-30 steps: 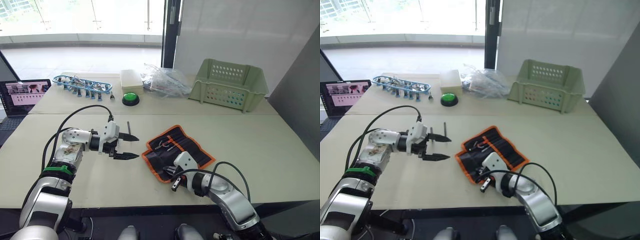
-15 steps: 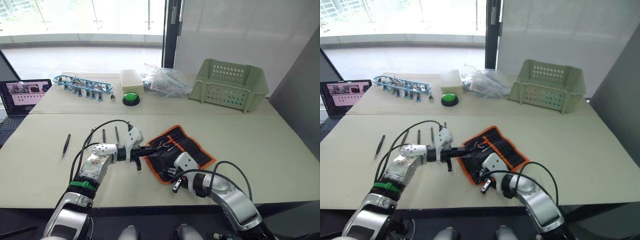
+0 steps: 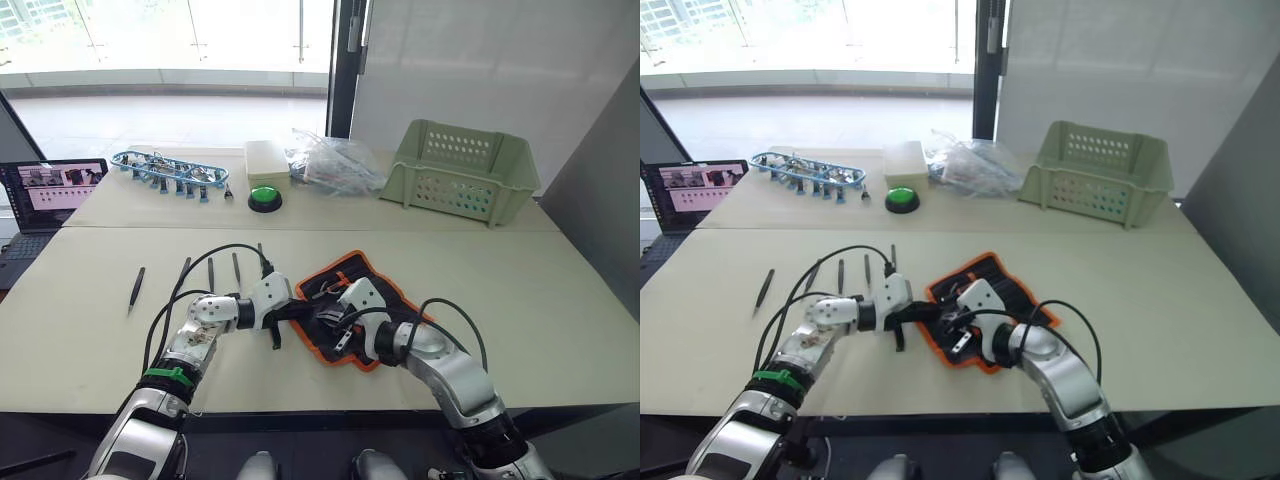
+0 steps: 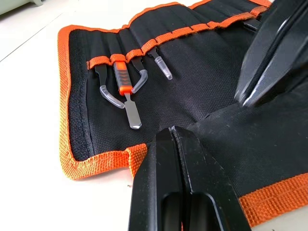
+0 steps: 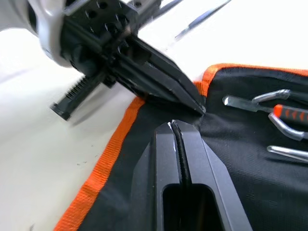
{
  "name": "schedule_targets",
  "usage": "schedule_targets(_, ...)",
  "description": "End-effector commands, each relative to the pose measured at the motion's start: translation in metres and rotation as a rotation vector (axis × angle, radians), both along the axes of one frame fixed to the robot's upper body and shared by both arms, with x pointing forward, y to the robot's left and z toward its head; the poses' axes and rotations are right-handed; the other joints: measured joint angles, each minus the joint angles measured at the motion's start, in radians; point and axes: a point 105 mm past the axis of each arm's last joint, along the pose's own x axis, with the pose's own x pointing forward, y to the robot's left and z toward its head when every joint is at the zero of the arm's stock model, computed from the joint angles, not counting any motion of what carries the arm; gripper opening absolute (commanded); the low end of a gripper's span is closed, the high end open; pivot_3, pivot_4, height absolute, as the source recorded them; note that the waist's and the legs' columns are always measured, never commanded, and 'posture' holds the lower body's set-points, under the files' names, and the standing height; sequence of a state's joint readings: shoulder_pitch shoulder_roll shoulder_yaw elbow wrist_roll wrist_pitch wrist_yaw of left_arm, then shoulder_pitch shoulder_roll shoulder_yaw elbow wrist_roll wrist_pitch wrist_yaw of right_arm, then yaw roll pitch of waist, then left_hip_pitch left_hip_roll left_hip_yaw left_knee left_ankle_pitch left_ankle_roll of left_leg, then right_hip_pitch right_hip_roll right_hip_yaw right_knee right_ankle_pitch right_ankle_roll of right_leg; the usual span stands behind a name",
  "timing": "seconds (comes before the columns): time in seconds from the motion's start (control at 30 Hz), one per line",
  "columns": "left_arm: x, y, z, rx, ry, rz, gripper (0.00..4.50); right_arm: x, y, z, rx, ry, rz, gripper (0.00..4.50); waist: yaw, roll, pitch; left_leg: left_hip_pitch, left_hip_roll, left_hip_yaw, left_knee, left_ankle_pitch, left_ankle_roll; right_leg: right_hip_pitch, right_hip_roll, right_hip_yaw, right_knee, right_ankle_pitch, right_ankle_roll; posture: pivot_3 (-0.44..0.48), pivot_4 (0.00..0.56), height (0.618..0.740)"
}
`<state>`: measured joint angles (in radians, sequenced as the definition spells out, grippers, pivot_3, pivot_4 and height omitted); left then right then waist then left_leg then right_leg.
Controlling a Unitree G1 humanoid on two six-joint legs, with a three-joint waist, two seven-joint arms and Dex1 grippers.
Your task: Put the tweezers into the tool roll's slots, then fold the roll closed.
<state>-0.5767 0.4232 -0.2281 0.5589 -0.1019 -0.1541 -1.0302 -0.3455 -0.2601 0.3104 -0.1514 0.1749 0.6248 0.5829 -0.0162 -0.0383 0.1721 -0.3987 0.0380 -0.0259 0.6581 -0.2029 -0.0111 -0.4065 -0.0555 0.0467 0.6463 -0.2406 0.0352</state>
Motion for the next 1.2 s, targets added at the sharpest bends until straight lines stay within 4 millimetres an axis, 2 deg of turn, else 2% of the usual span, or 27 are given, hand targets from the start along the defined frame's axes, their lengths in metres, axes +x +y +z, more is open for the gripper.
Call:
schedule_targets(0.03, -0.005, 0.011, -0.027, 0.083, 0.077, 0.034, 0.02, 0.012, -0.003, -0.008, -0.047, -0.002, -0.057, 0.00, 0.000, 0.000, 0.000, 0.000, 0.000, 0.000, 0.000, 0.000, 0.000, 0.000, 0.000, 0.000, 0.000, 0.000, 0.000, 0.000, 0.150, 0.724)
schedule_targets(0.17, -0.004, 0.012, -0.026, 0.083, 0.067, 0.037, 0.02, 0.009, -0.011, -0.023, -0.085, 0.052, -0.080, 0.00, -0.001, 0.001, -0.001, 0.002, 0.000, 0.000, 0.000, 0.000, 0.000, 0.001, 0.000, 0.000, 0.000, 0.000, 0.000, 0.000, 0.150, 0.724)
schedule_targets(0.23, -0.004, 0.013, -0.026, 0.089, 0.060, 0.039, 0.02, -0.006, -0.017, -0.031, -0.093, 0.094, -0.060, 0.00, 0.000, 0.004, -0.003, 0.002, 0.000, 0.000, 0.000, 0.000, 0.000, 0.002, 0.000, 0.000, 0.000, 0.000, 0.000, 0.000, 0.150, 0.724)
schedule_targets(0.47, -0.004, 0.015, -0.028, 0.096, 0.053, 0.042, 0.02, -0.043, -0.031, -0.035, -0.108, 0.164, -0.045, 0.00, 0.002, 0.009, -0.008, 0.001, -0.001, 0.000, -0.001, 0.000, 0.000, 0.002, -0.001, 0.000, -0.002, -0.001, 0.001, 0.000, 0.150, 0.724)
schedule_targets(0.73, -0.003, 0.015, -0.028, 0.102, 0.036, 0.032, 0.02, -0.068, -0.042, -0.031, -0.102, 0.191, -0.056, 0.00, 0.002, 0.009, -0.009, 0.001, -0.001, 0.000, -0.002, 0.000, 0.000, 0.002, -0.002, -0.001, -0.005, -0.005, -0.005, 0.000, 0.150, 0.724)
schedule_targets(0.87, 0.000, 0.015, -0.026, 0.082, 0.031, 0.050, 0.02, -0.067, -0.040, -0.027, -0.083, 0.168, -0.064, 0.00, 0.002, 0.008, -0.010, 0.001, -0.001, 0.000, -0.002, 0.000, 0.000, 0.002, -0.003, -0.001, -0.006, -0.005, -0.005, 0.000, 0.150, 0.724)
schedule_targets(0.9, 0.000, 0.016, -0.026, 0.084, 0.023, 0.049, 0.02, -0.065, -0.039, -0.023, -0.066, 0.146, -0.061, 0.00, 0.002, 0.008, -0.010, 0.001, -0.001, 0.000, -0.002, 0.000, 0.000, 0.002, -0.003, -0.001, -0.006, -0.005, -0.005, 0.000, 0.150, 0.724)
schedule_targets(0.93, 0.000, 0.016, -0.024, 0.084, 0.011, 0.041, 0.02, -0.059, -0.037, -0.010, -0.016, 0.074, -0.058, 0.00, 0.002, 0.008, -0.009, 0.001, -0.001, 0.000, -0.002, 0.000, 0.000, 0.002, -0.003, -0.001, -0.006, -0.005, -0.005, 0.000, 0.150, 0.724)
schedule_targets(0.97, 0.000, 0.017, -0.019, 0.053, 0.007, 0.044, 0.02, -0.053, -0.039, 0.003, 0.045, 0.026, -0.076, 0.00, 0.002, 0.008, -0.009, 0.001, -0.001, 0.000, -0.002, 0.000, 0.000, 0.002, -0.003, -0.001, -0.006, -0.005, -0.005, 0.000, 0.150, 0.724)
schedule_targets(1.03, -0.005, 0.019, 0.011, -0.111, -0.009, 0.020, 0.02, -0.043, -0.056, 0.028, 0.142, -0.066, -0.119, 0.00, -0.002, 0.009, -0.008, 0.000, -0.001, 0.000, -0.002, 0.000, 0.000, 0.000, -0.003, -0.001, -0.006, -0.005, -0.005, 0.000, 0.150, 0.724)
schedule_targets(1.1, -0.014, 0.025, 0.036, -0.230, -0.014, -0.002, 0.02, -0.041, -0.068, 0.039, 0.172, -0.104, -0.134, 0.00, -0.009, 0.009, -0.007, -0.006, 0.000, 0.001, -0.002, 0.000, 0.000, -0.005, -0.003, -0.001, -0.006, -0.004, -0.003, 0.000, 0.150, 0.724)
schedule_targets(1.2, -0.021, 0.053, 0.063, -0.320, -0.009, 0.086, 0.02, -0.041, -0.089, 0.049, 0.187, -0.144, -0.155, 0.00, -0.005, 0.009, -0.005, -0.017, 0.000, 0.000, -0.002, 0.000, 0.000, -0.017, -0.002, -0.001, -0.004, 0.001, 0.002, 0.000, 0.150, 0.724)
